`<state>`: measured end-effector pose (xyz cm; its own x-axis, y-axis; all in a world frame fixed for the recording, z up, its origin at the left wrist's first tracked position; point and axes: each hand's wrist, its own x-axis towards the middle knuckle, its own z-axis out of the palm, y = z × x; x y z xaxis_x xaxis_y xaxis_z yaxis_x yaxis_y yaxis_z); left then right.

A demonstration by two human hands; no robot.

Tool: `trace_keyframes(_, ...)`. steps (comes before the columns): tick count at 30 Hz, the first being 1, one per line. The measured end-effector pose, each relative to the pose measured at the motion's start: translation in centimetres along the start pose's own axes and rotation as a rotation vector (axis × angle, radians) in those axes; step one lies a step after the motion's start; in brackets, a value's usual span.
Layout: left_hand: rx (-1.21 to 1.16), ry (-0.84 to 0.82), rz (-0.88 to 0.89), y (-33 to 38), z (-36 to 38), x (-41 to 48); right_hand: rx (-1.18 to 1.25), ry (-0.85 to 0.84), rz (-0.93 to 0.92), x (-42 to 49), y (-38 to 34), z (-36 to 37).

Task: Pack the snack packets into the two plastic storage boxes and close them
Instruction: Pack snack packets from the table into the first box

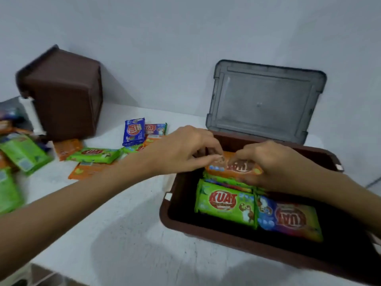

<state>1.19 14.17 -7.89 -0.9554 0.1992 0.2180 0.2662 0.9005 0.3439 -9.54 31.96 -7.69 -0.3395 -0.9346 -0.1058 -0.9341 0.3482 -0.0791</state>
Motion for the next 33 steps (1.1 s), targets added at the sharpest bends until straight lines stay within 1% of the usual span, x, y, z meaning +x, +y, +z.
trace_keyframes(3, 0.019, 0.111, -0.134, -2.5, -2.8, -2.6, 0.11, 0.107, -0.1, 3.6, -2.2, -0.9)
trace_keyframes(5, 0.038, 0.153, -0.236, -4.9, -4.1, -4.7, 0.133, 0.124, -0.178, 6.6, -3.5, -1.0)
trace_keyframes(7, 0.072, 0.156, -0.372, -8.2, -4.9, -7.0, 0.14, 0.121, -0.236, 9.8, -4.7, -0.8)
trace_keyframes(8, 0.101, 0.122, -0.455, -10.1, -5.1, -8.2, 0.142, 0.111, -0.251, 11.6, -5.3, -0.6)
trace_keyframes(9, 0.135, 0.05, -0.547, -12.0, -5.1, -9.3, 0.142, 0.09, -0.257, 13.5, -5.8, -0.3)
trace_keyframes(11, 0.158, -0.144, -0.744, -15.5, -4.9, -11.3, 0.131, 0.007, -0.264, 17.2, -6.8, 0.7)
trace_keyframes(12, 0.133, -0.21, -0.82, -17.0, -4.7, -12.2, 0.116, -0.047, -0.268, 18.9, -7.1, 1.4)
trace_keyframes(14, 0.058, -0.25, -0.899, -19.1, -4.4, -13.6, 0.077, -0.151, -0.257, 22.0, -7.4, 2.8)
trace_keyframes(16, 0.01, -0.258, -0.916, -20.4, -4.0, -14.4, 0.062, -0.255, -0.212, 24.4, -7.1, 4.1)
trace_keyframes(19, -0.023, -0.276, -0.893, -21.5, -3.2, -14.8, 0.032, -0.479, -0.155, 26.2, -6.7, 4.9)
trace_keyframes(21, -0.081, -0.272, -0.875, -22.1, -2.5, -14.8, 0.064, -0.548, -0.138, 26.4, -6.3, 5.0)
trace_keyframes(23, -0.138, -0.237, -0.847, -22.8, -1.8, -14.9, 0.091, -0.547, -0.142, 26.5, -6.0, 5.1)
trace_keyframes(26, -0.186, -0.208, -0.812, -23.6, -1.6, -15.5, -0.008, -0.522, -0.138, 26.5, -6.1, 5.5)
trace_keyframes(28, -0.186, -0.251, -0.784, -24.1, -1.8, -16.0, -0.01, -0.496, -0.105, 26.5, -6.1, 5.6)
trace_keyframes(31, -0.172, -0.317, -0.759, -24.3, -2.5, -16.4, 0.03, -0.455, -0.104, 26.3, -6.1, 5.7)
trace_keyframes(33, -0.133, -0.324, -0.759, -24.4, -2.7, -16.4, 0.043, -0.435, -0.1, 26.1, -6.3, 5.7)
